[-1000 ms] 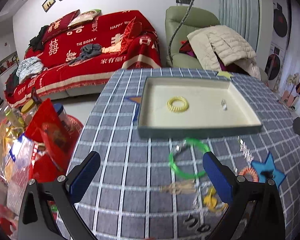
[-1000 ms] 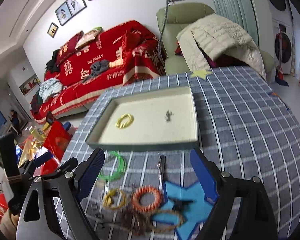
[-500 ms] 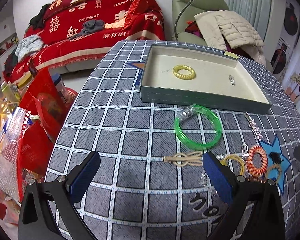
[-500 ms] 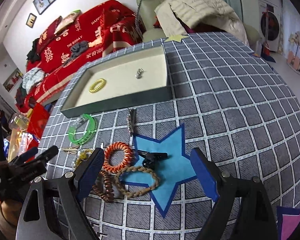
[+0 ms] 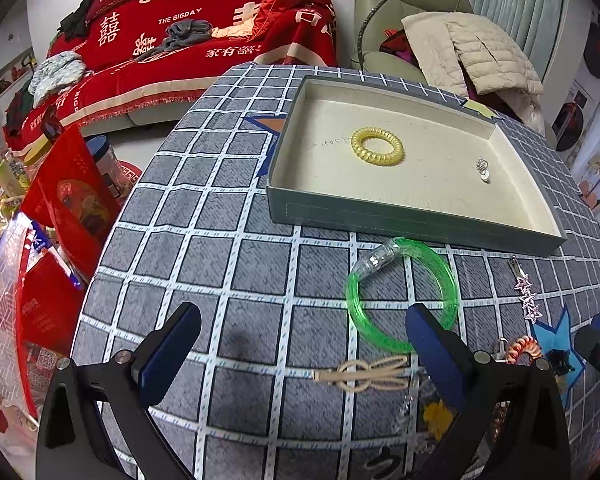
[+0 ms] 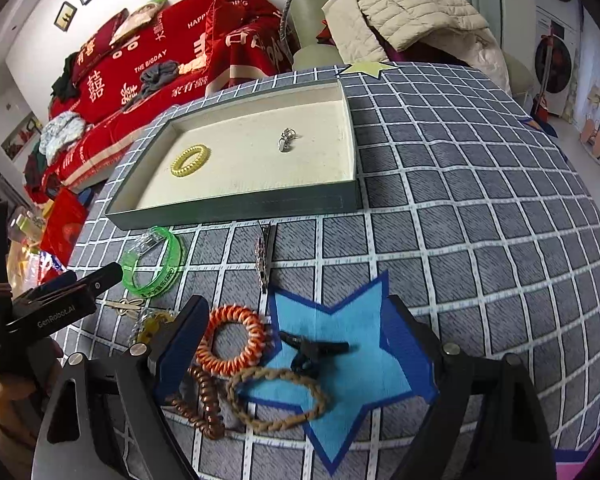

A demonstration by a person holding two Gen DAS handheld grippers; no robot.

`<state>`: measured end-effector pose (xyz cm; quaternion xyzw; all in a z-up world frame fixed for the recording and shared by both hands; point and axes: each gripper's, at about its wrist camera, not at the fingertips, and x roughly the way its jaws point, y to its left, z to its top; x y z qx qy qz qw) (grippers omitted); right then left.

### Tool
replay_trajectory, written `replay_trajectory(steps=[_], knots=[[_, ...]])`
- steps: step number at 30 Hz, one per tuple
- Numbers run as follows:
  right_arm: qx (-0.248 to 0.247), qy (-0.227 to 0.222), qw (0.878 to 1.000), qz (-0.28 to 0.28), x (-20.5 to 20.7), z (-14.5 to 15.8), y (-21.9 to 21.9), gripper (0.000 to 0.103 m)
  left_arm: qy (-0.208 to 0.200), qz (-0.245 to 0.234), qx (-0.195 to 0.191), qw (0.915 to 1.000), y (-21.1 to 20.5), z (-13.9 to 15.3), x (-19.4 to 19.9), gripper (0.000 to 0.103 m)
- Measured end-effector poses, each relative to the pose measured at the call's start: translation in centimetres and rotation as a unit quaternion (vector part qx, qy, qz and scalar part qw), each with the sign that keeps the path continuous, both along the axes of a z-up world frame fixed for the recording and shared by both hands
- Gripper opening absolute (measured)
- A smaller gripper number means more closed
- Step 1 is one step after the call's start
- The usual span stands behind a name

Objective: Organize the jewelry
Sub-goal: 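Grasp the green bangle with the left gripper while the right grasps the silver hair clip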

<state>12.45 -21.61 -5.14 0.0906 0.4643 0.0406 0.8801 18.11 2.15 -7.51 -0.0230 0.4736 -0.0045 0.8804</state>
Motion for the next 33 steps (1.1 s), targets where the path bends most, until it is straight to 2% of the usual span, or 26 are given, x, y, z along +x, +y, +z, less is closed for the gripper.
replay_trajectory(steps=[15,22,28,30,32,33], knots=[[-0.025,0.025,0.999,0.032,4.1,-1.8,2.6,0.089,0.018,0.005,0.014,0.9997,-1.1,-1.3,1.6,0.103],[-0.043,0.039,0.998,0.04,5.5,-2.8,3.4,0.074,0.023,0.001,0.024,0.9995,-1.6,-1.7,2.1,0.103],[-0.082,0.038,0.994,0.053,5.6,-3.2,4.3,0.069,0.017,-0.01,0.025,0.9995,-2.0,-1.6,2.2,0.103],[-0.105,0.036,0.992,0.058,5.6,-3.3,4.8,0.064,0.016,-0.018,0.021,0.9995,-2.2,-1.5,2.2,0.096],[-0.108,0.033,0.991,0.065,5.5,-3.2,5.1,0.057,0.016,-0.03,0.019,0.9992,-2.6,-1.3,2.1,0.084],[-0.108,0.033,0.991,0.068,5.5,-3.2,5.2,0.053,0.016,-0.039,0.019,0.9989,-2.9,-1.2,2.0,0.081]])
